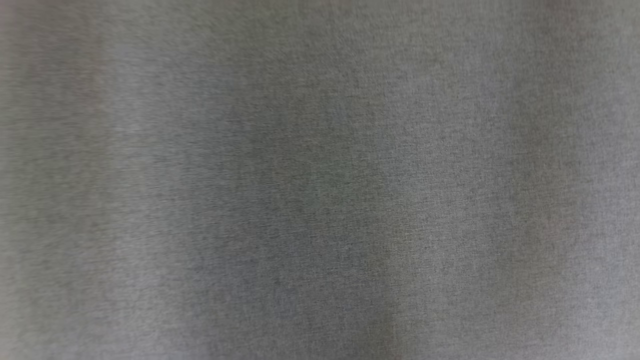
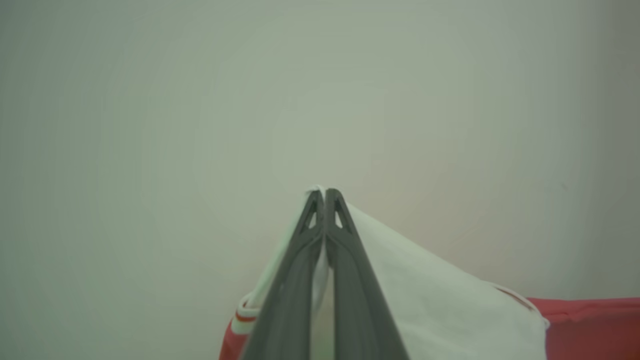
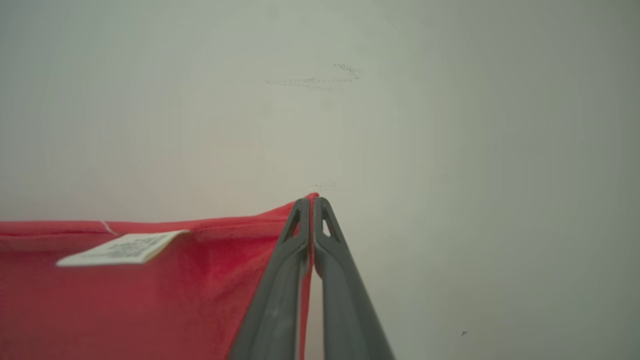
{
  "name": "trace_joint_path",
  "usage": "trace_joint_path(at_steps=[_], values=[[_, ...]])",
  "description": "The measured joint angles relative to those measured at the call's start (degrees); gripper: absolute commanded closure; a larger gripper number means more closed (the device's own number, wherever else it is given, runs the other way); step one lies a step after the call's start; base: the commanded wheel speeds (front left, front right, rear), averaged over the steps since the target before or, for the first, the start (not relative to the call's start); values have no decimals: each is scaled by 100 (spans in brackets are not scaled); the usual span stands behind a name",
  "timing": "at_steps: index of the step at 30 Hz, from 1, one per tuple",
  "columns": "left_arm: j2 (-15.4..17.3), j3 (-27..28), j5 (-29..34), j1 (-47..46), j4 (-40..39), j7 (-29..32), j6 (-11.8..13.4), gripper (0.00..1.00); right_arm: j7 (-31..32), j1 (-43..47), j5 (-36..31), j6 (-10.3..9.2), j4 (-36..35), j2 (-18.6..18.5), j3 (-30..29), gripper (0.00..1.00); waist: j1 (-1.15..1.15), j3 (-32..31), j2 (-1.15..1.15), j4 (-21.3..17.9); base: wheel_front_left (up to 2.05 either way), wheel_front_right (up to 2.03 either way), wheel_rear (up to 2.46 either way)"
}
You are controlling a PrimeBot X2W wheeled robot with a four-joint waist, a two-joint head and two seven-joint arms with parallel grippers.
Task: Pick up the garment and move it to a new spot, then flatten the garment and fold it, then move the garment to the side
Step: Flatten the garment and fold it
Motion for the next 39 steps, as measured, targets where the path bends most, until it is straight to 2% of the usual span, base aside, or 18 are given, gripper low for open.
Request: trace_joint_path(at_steps=[5,12,16,18,22,28,30,32,39], values=[[-92,-98,37,-274,560,-167,-77,100,-44,-220,-132,0,233,70,140,100,0,245,0,-118,0,0,0],[-187,-181,-103,-278,951,-506,-193,100,-152,-141,-67,0,211,63,333,100,0,487,0,-154,0,0,0],[-192,-219,-274,170,902,-811,-202,100,-259,348,38,0,-48,-30,539,100,0,459,0,-109,0,0,0],[-185,-338,-488,597,594,-938,-204,100,-328,717,201,0,-253,-58,595,100,-1,378,0,-89,0,0,0],[-8,-651,-887,1898,-140,-1048,-240,100,-393,1701,479,0,-757,-151,711,100,-2,105,0,-56,0,0,0],[296,-553,-1317,4127,-1524,-1172,-227,100,-422,3552,758,0,-1833,-376,639,100,-3,-476,-1,-33,0,0,0],[305,-471,-1429,4954,-2087,-1192,-105,100,-423,4232,815,0,-2192,-530,470,100,-3,-681,-1,-22,0,0,0],[345,-403,-1469,5832,-2728,-1198,118,100,-423,4935,840,0,-2582,-582,279,100,-3,-889,-1,-11,0,0,0],[470,-222,-1745,8996,-4814,-1198,890,100,-424,7486,794,0,-3688,-537,-413,100,-4,-1577,-2,6,0,0,0]])
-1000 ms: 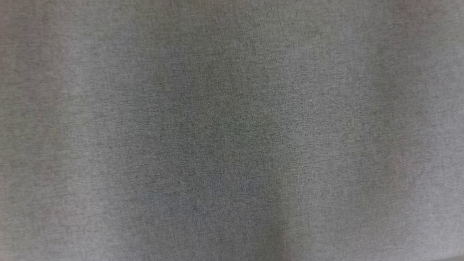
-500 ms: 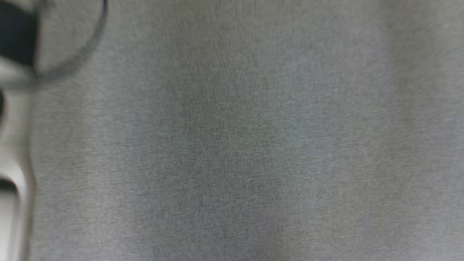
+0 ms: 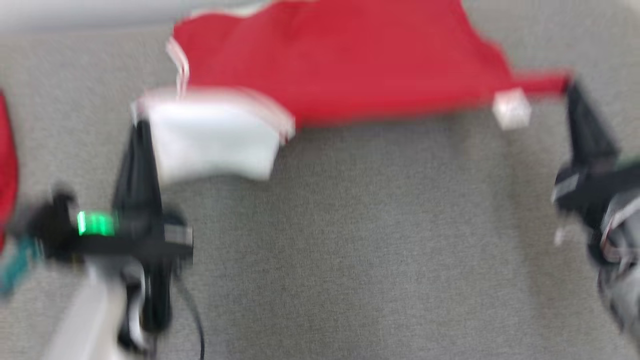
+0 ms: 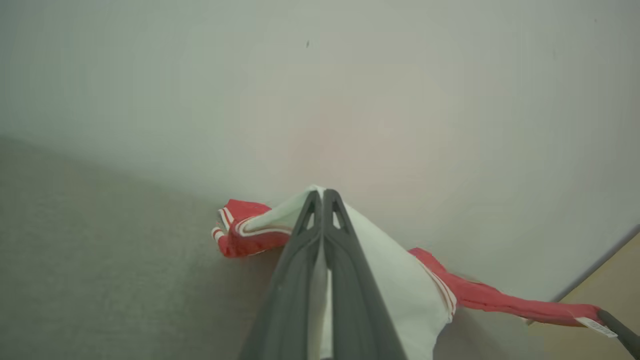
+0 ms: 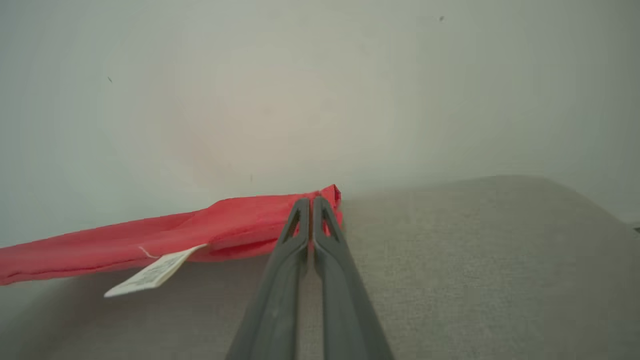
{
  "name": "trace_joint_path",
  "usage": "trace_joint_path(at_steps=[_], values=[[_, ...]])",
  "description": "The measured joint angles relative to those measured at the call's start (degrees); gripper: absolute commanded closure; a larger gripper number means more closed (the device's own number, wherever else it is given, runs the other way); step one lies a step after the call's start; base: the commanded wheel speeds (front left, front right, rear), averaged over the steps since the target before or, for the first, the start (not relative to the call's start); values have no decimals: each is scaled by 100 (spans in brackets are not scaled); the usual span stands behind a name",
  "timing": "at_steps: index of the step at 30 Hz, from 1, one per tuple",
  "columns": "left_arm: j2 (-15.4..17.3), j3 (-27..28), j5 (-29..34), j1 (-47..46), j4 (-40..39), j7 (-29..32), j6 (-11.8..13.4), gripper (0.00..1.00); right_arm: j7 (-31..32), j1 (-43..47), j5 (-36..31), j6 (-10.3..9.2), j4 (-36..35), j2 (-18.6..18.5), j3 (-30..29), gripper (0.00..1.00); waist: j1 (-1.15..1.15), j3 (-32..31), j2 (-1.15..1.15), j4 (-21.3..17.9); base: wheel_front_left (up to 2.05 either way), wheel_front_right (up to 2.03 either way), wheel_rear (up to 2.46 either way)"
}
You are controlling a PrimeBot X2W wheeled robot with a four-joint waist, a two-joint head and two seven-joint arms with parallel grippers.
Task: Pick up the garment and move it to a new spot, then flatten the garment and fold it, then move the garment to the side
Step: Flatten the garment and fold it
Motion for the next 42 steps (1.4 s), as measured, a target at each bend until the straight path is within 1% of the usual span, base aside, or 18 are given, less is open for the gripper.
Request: trace_joint_path(at_steps=[1,3,5,8,11,14,15,20,25,31,34,38,42], values=[[36,3,-11,374,-179,11,93,100,-1,311,4,0,-122,36,-56,100,0,-86,0,-1,0,0,0],[7,27,-151,1070,-538,11,243,100,0,913,-38,0,-322,93,-196,100,0,-249,0,-2,0,0,0],[-121,82,-229,1688,-782,9,375,100,33,1428,-90,0,-502,140,-298,100,0,-393,0,-5,0,0,0],[-322,219,-285,2439,-970,-5,482,100,91,2147,-162,0,-681,235,-530,100,0,-583,-1,-2,0,0,0],[-547,278,-375,2995,-996,-9,434,100,168,2814,-318,0,-766,328,-798,100,1,-742,0,22,0,0,0],[-688,348,-377,3412,-939,-16,370,100,276,3374,-563,0,-920,454,-991,100,1,-887,-1,66,0,0,0],[-721,390,-378,3518,-890,-15,323,100,328,3523,-586,0,-969,511,-1072,100,1,-933,-1,80,0,0,0],[-867,455,-376,4024,-814,-21,272,100,577,4256,-776,1,-1258,725,-1617,100,1,-1147,-1,163,0,0,0],[-872,287,-315,4110,-764,20,193,100,915,4740,-916,1,-1545,1020,-1869,100,3,-1226,0,305,0,0,0],[-847,149,-179,3901,-645,65,131,100,1111,4779,-1083,0,-1738,1338,-1984,100,3,-1241,0,322,0,0,0],[-762,89,-111,3673,-641,178,75,100,1159,4657,-1098,0,-1845,1385,-2026,100,3,-1227,0,287,0,0,0],[-634,102,-103,3193,-642,387,23,100,1274,4264,-1094,1,-1928,1412,-2020,100,3,-1159,1,211,0,0,0],[-522,162,-135,2644,-447,590,-25,100,1405,3736,-1043,0,-1769,1414,-1930,100,3,-1034,1,119,0,0,0]])
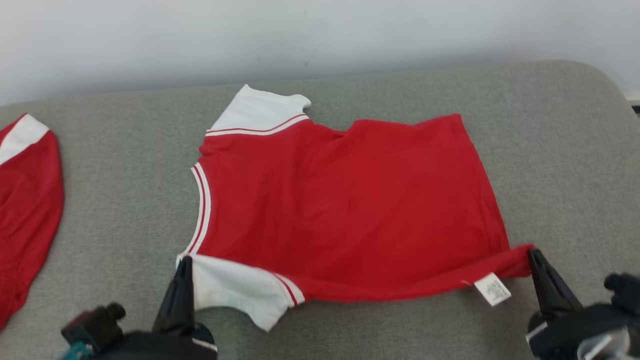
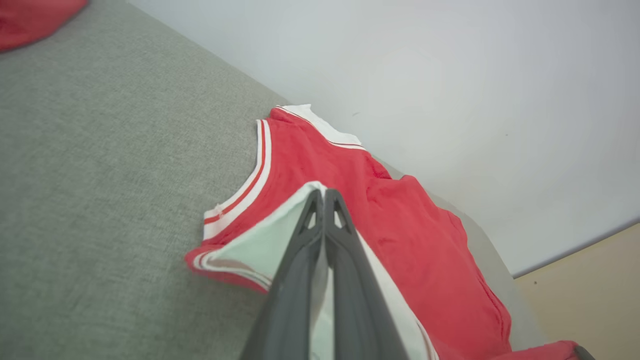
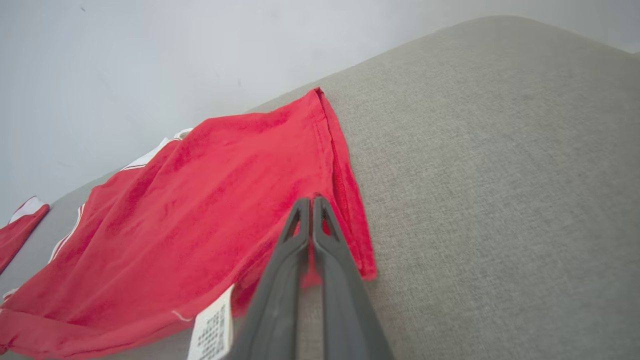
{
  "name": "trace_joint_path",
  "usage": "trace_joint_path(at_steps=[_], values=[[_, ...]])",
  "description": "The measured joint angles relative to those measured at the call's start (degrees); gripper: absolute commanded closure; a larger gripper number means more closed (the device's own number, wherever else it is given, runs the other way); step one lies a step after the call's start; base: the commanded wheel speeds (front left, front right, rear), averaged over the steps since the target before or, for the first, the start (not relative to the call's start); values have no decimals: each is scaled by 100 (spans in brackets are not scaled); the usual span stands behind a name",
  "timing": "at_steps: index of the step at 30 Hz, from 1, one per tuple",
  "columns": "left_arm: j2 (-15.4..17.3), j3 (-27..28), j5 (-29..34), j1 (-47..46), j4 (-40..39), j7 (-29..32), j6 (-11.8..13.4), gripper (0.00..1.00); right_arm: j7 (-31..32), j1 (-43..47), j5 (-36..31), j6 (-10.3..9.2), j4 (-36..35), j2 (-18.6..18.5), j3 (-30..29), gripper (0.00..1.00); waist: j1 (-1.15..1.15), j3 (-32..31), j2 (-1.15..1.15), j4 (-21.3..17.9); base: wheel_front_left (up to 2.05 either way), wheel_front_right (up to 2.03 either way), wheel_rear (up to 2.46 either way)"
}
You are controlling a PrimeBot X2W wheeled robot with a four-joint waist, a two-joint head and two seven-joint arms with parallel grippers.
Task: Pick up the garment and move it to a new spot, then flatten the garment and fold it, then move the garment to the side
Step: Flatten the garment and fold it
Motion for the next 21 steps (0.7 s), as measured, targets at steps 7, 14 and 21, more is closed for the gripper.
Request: trace_joint_path(at_steps=[7,14,21], values=[[23,260,-154,-1006,1035,57,-103,100,-8,-1194,45,0,967,4,234,100,1,297,0,-213,0,0,0],[-27,234,-176,-1489,1848,-97,-279,94,-270,-1746,44,0,1733,7,528,22,1,393,0,-270,0,0,0],[-92,105,99,-1667,2481,-421,-508,0,-870,-1922,-70,0,2287,-238,932,0,1,312,0,-134,0,0,0]])
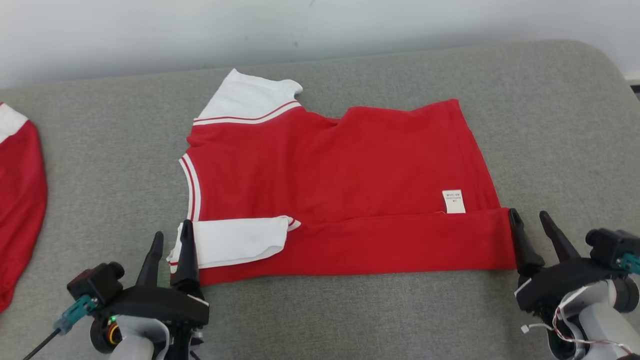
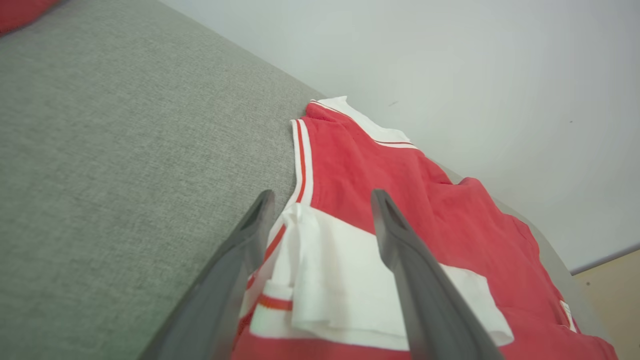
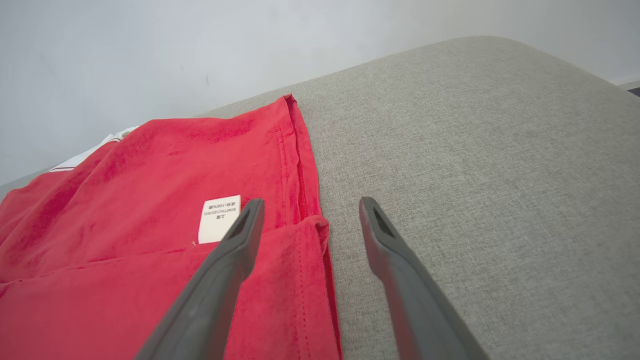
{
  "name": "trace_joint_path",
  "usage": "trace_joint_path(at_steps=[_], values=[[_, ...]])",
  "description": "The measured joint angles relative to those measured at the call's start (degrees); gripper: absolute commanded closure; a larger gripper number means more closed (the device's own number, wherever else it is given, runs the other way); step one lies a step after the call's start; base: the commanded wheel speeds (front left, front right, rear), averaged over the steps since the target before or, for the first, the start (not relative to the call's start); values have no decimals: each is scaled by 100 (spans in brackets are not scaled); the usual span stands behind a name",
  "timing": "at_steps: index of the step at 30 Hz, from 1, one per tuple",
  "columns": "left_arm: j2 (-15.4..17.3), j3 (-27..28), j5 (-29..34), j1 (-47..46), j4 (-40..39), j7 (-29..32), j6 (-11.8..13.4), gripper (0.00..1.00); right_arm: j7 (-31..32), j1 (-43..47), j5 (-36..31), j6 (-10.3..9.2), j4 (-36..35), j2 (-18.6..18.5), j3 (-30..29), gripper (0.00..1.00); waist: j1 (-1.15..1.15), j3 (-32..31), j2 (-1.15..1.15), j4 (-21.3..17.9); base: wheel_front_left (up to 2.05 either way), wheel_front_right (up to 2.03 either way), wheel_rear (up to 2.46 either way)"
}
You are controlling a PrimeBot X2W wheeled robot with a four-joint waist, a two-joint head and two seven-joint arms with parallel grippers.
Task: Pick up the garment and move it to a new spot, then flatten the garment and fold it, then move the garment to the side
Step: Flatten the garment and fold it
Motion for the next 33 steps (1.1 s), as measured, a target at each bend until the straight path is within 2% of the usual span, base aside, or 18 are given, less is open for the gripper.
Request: trace_joint_path(at_steps=[7,13,20,27,28,29,30,31,33], values=[[-40,169,194,528,45,-157,-91,0,-307,397,21,0,138,-187,266,0,-1,-207,0,143,0,0,0],[-63,123,376,1009,22,-176,-99,0,-349,677,10,0,236,-178,359,0,-2,-302,0,206,0,0,0],[-78,-45,686,881,202,-177,-38,0,-238,503,-112,0,472,-102,524,0,-1,-235,0,174,0,0,0],[-90,-148,766,468,757,-175,-73,0,-253,148,-357,0,1003,40,769,0,-1,-135,0,113,0,0,0],[-73,-182,803,417,858,-171,-76,32,-256,87,-389,0,1092,64,795,1,-1,-134,0,107,0,0,0],[-56,-212,901,378,936,-171,-81,76,-278,41,-399,0,1160,98,812,54,-1,-138,0,101,0,0,0],[-58,-199,913,334,999,-174,-99,100,-300,4,-398,0,1212,142,832,87,-1,-148,0,97,0,0,0],[-71,-187,912,299,1059,-175,-104,100,-324,-27,-391,0,1265,183,850,100,-1,-163,0,98,0,0,0],[-101,-170,913,281,1152,-176,-149,100,-387,-40,-366,0,1329,235,877,100,-1,-208,0,109,0,0,0]])
